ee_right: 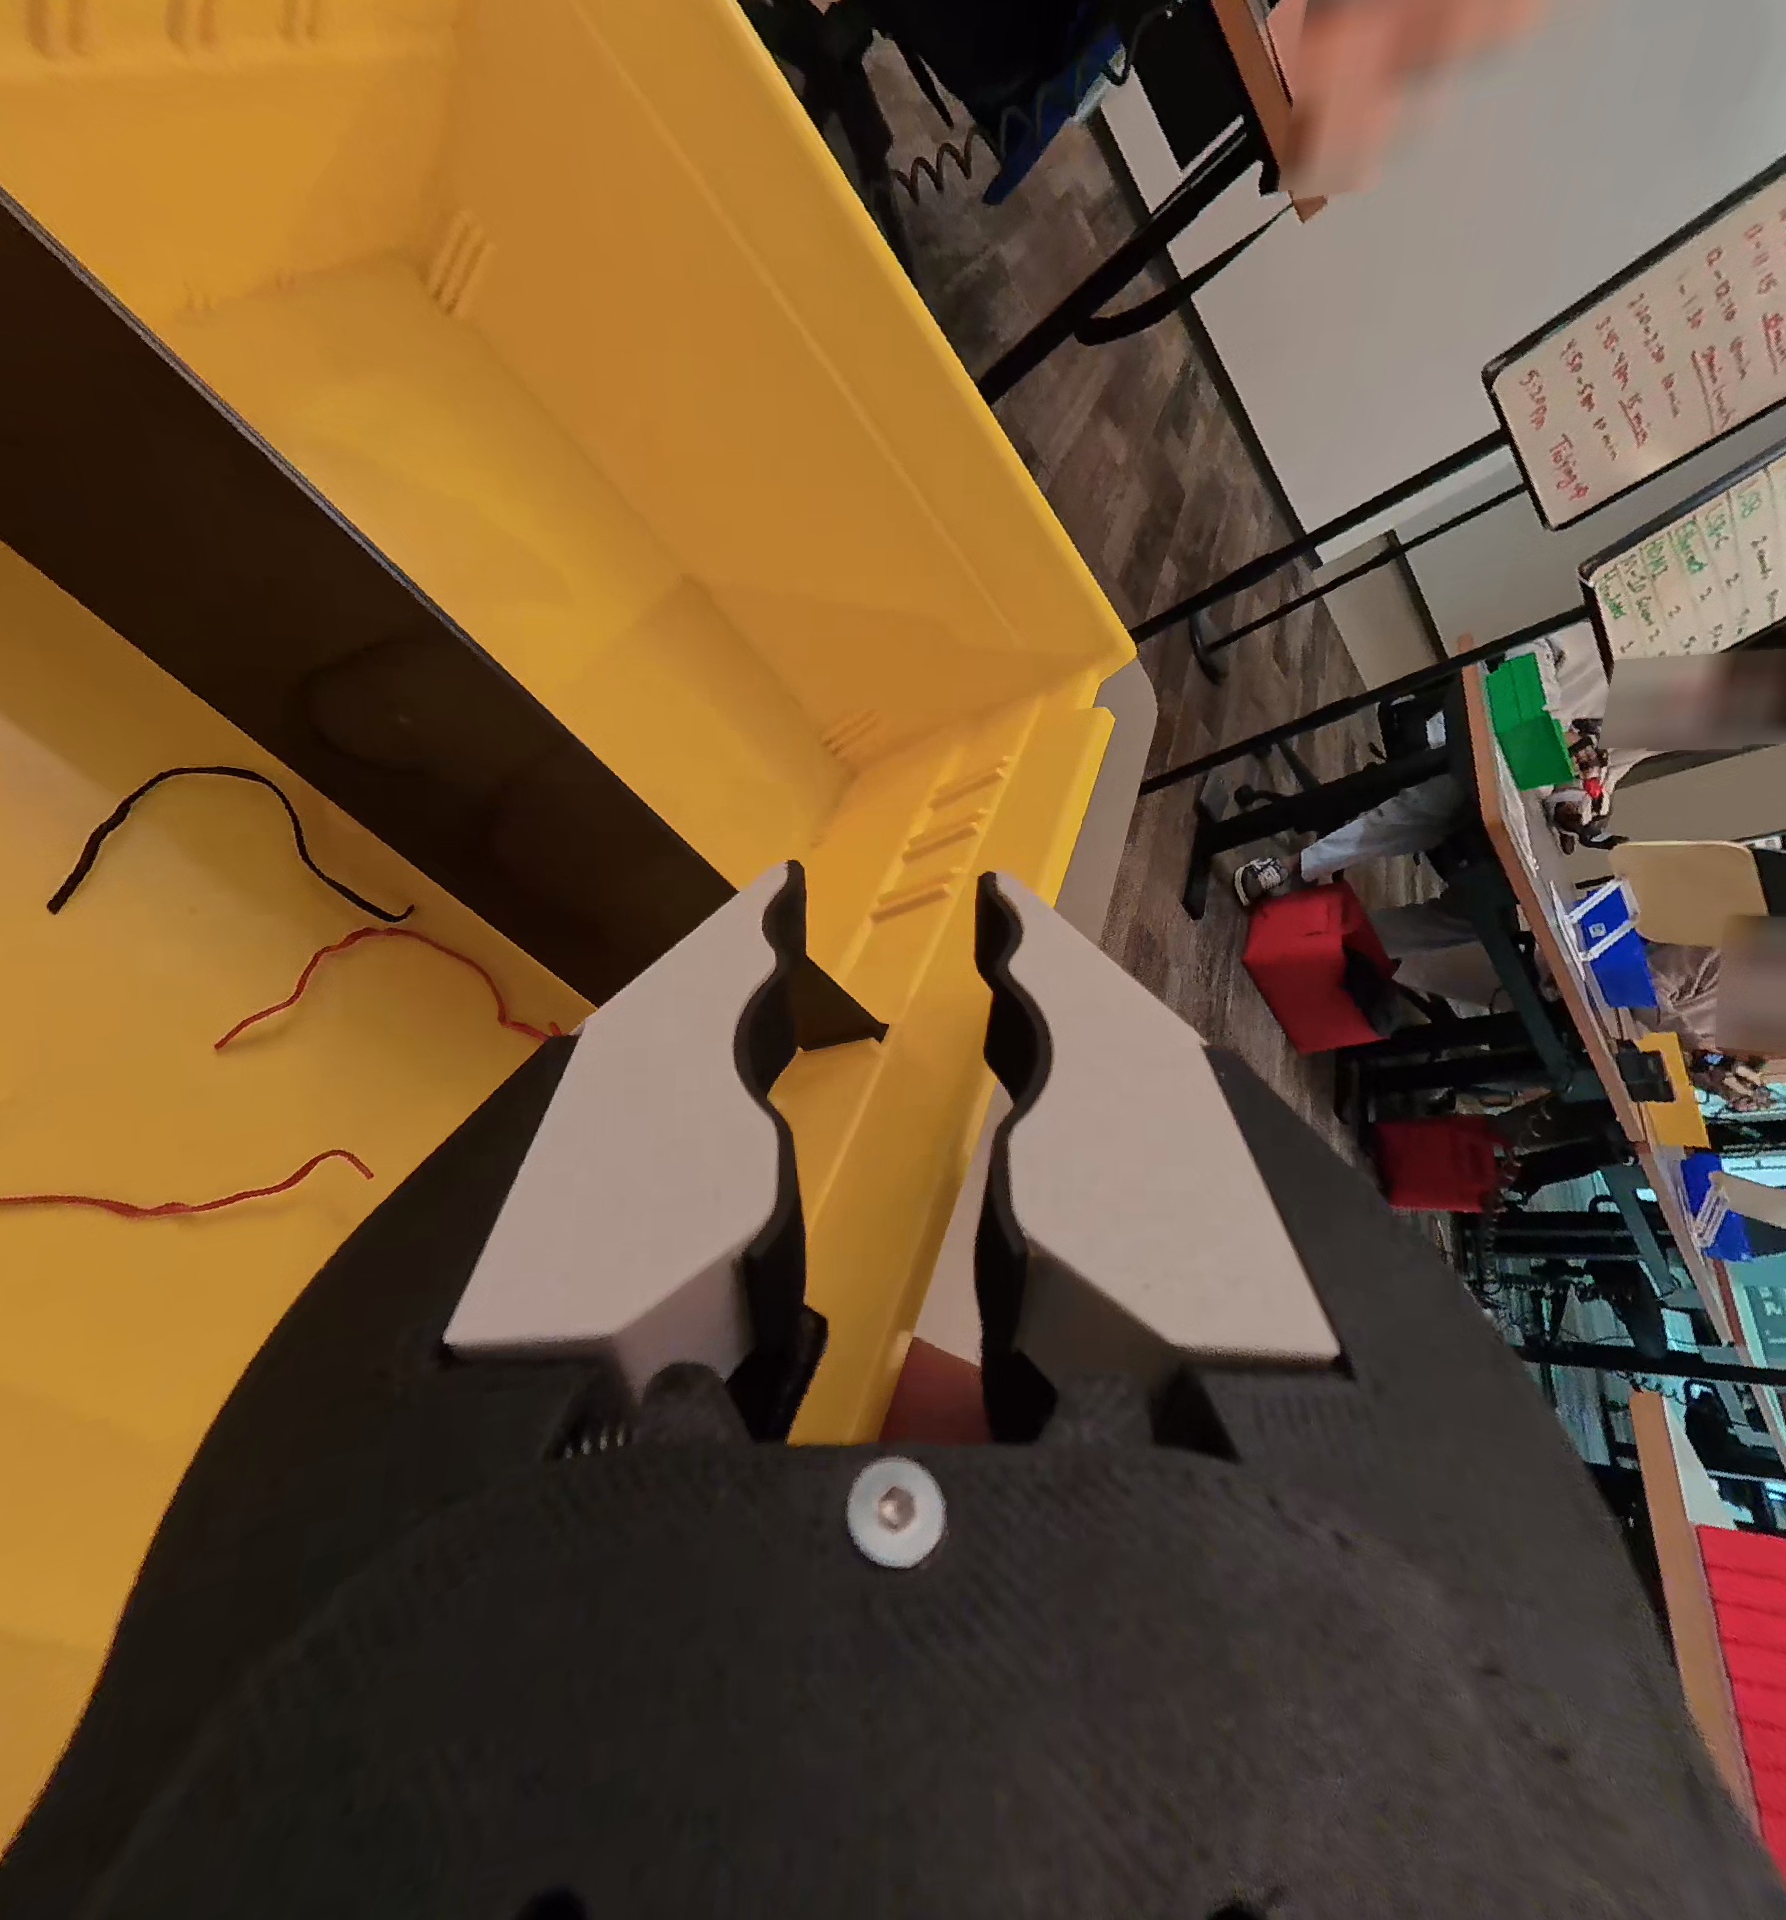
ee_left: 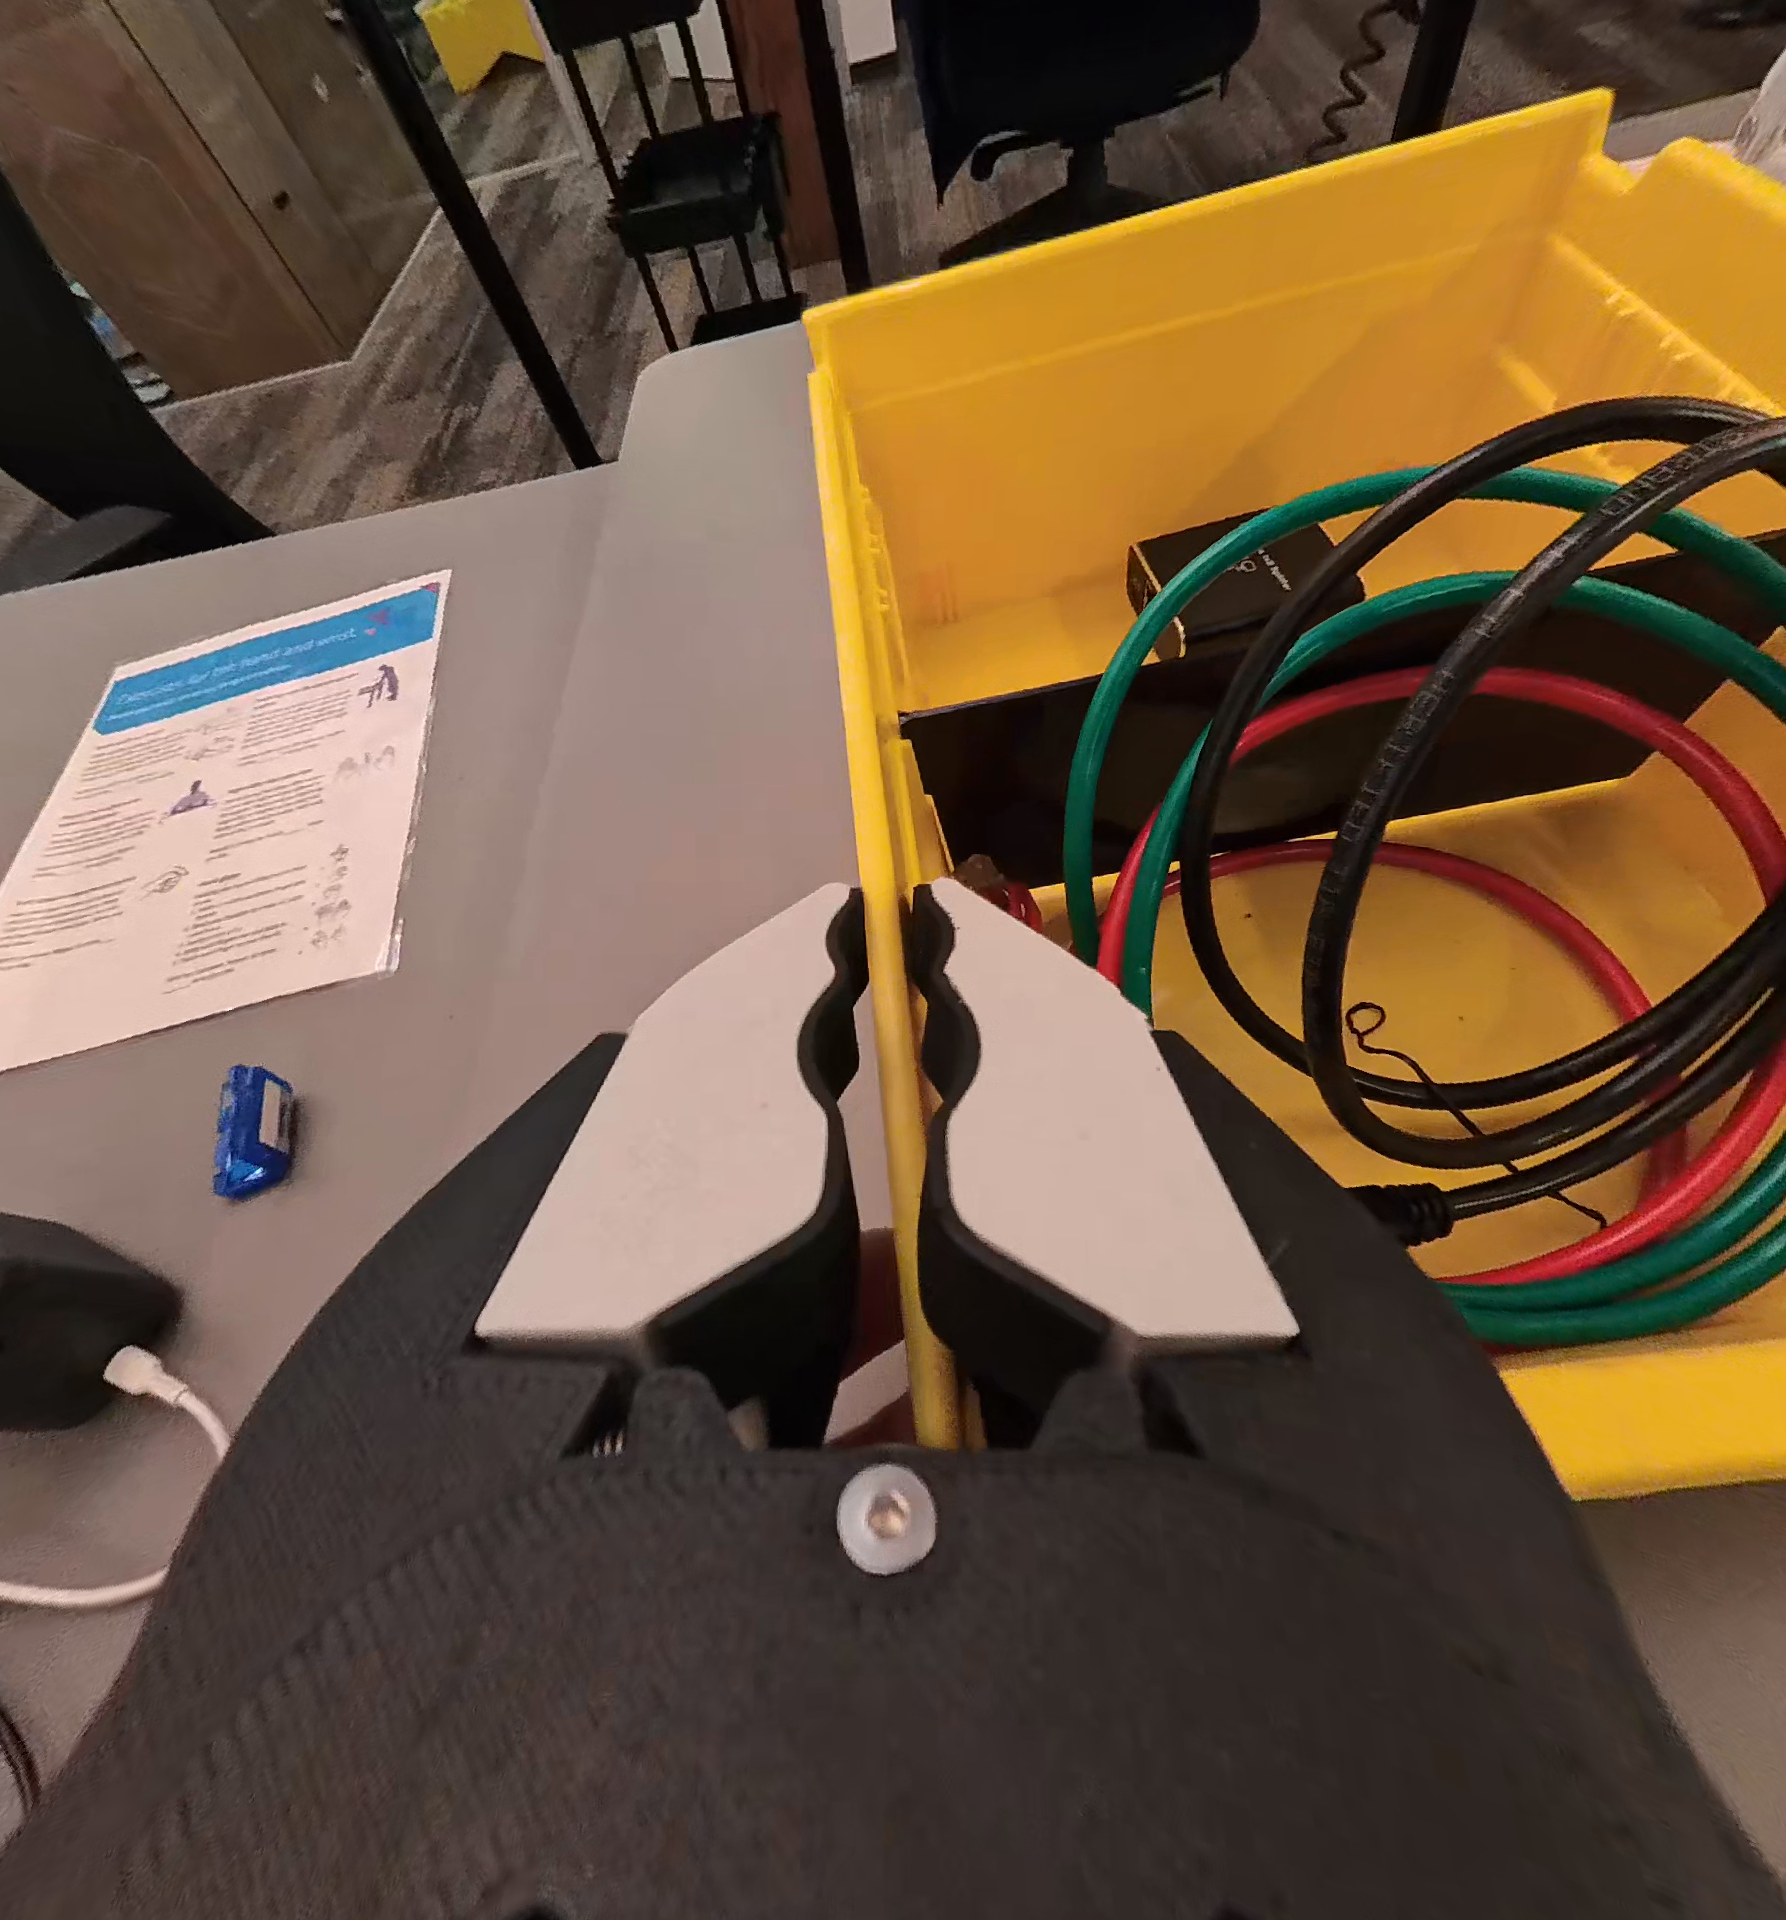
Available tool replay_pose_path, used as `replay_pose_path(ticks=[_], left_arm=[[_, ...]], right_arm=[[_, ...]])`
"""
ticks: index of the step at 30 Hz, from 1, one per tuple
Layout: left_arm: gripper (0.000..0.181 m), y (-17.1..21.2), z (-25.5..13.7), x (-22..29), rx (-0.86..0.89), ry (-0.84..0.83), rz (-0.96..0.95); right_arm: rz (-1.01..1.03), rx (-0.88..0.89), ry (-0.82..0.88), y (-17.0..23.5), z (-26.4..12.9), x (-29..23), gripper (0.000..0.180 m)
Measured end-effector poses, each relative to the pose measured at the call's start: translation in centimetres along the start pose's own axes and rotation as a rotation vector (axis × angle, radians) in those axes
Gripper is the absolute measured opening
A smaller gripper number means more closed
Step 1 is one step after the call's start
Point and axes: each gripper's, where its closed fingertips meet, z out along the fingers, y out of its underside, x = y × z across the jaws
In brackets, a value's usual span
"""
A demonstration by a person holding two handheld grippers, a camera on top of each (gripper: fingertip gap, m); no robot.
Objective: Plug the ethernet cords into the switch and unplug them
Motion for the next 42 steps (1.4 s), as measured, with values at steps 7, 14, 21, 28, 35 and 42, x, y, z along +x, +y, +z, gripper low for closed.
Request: replay_pose_path(ticks=[7,14,21,28,35,42], left_arm=[[0.007,0.6,-1.0,-0.5,-0.001,0.013,-0.009],[0.052,-6.2,-4.0,-2.1,0.172,-0.155,0.148],[0.06,-13.7,0.5,7.0,0.046,0.112,0.652],[0.061,-9.6,9.7,10.4,-0.413,0.361,0.979],[0.067,-4.9,13.0,11.0,-0.686,0.541,1.059],[0.069,-1.6,14.7,11.3,-0.794,0.568,1.1]], right_arm=[[-0.076,0.001,0.043,0.1,0.8,1.3,0.043],[-0.148,0.061,0.29,-3.0,-3.7,5.2,0.067],[-0.176,0.237,0.342,-11.5,-10.1,2.9,0.059],[-0.183,0.447,0.225,-19.5,-14.8,-4.7,0.056],[-0.163,0.52,0.116,-21.8,-16.1,-9.4,0.054],[-0.152,0.523,0.05,-22.3,-15.8,-11.7,0.052]])
